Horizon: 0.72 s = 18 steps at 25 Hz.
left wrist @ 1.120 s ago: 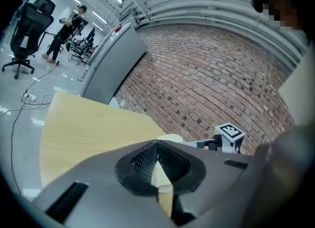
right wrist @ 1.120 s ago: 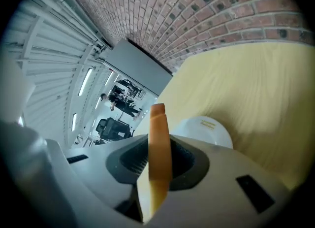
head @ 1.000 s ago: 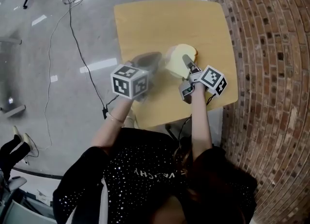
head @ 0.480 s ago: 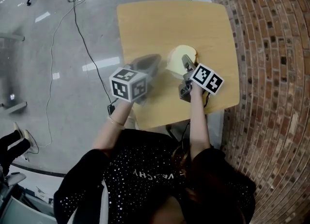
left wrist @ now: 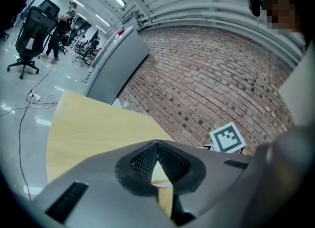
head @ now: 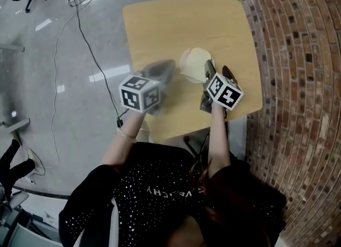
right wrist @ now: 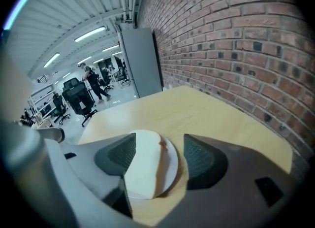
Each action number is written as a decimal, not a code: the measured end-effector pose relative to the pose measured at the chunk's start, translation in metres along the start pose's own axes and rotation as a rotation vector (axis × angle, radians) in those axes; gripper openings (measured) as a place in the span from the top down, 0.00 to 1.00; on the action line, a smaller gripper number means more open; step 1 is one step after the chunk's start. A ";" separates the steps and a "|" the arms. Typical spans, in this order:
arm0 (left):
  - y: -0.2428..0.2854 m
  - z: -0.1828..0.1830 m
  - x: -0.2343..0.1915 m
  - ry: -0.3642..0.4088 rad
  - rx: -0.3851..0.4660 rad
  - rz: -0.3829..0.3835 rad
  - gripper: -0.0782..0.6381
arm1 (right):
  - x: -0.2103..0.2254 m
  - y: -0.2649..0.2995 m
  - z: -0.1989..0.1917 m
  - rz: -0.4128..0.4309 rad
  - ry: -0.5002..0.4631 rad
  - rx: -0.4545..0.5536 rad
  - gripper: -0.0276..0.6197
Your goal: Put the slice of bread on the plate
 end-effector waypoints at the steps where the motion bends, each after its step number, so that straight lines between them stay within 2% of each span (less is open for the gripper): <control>1: 0.000 -0.001 0.001 0.001 -0.002 -0.002 0.88 | 0.002 -0.008 -0.002 -0.001 0.026 0.021 0.50; 3: -0.001 -0.003 0.005 0.007 -0.007 -0.011 0.88 | 0.004 -0.024 -0.007 0.051 0.090 0.089 0.50; 6: -0.003 -0.008 0.016 0.022 -0.020 -0.025 0.88 | 0.004 -0.044 -0.020 0.229 0.239 0.202 0.50; 8: -0.006 -0.012 0.026 0.033 -0.033 -0.039 0.88 | 0.002 -0.060 -0.026 0.303 0.324 0.247 0.51; 9: -0.008 -0.014 0.031 0.039 -0.039 -0.049 0.88 | -0.001 -0.070 -0.029 0.312 0.342 0.267 0.55; 12: -0.016 -0.021 0.047 0.063 -0.048 -0.080 0.88 | -0.013 -0.105 -0.031 0.280 0.315 0.334 0.92; 15: -0.024 -0.029 0.067 0.108 -0.041 -0.102 0.88 | -0.026 -0.139 -0.030 0.297 0.268 0.402 0.94; 18: -0.029 -0.037 0.088 0.200 -0.014 -0.119 0.88 | -0.035 -0.164 -0.034 0.268 0.249 0.441 0.94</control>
Point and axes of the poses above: the fingertips, and each gripper's own axes: y forward along the fingers, x to its right, z out of its top, the point moved 10 cm from there along -y, backward along the fingers, and after that the axes turned 15 degrees about -y, right-handed, at the moved point
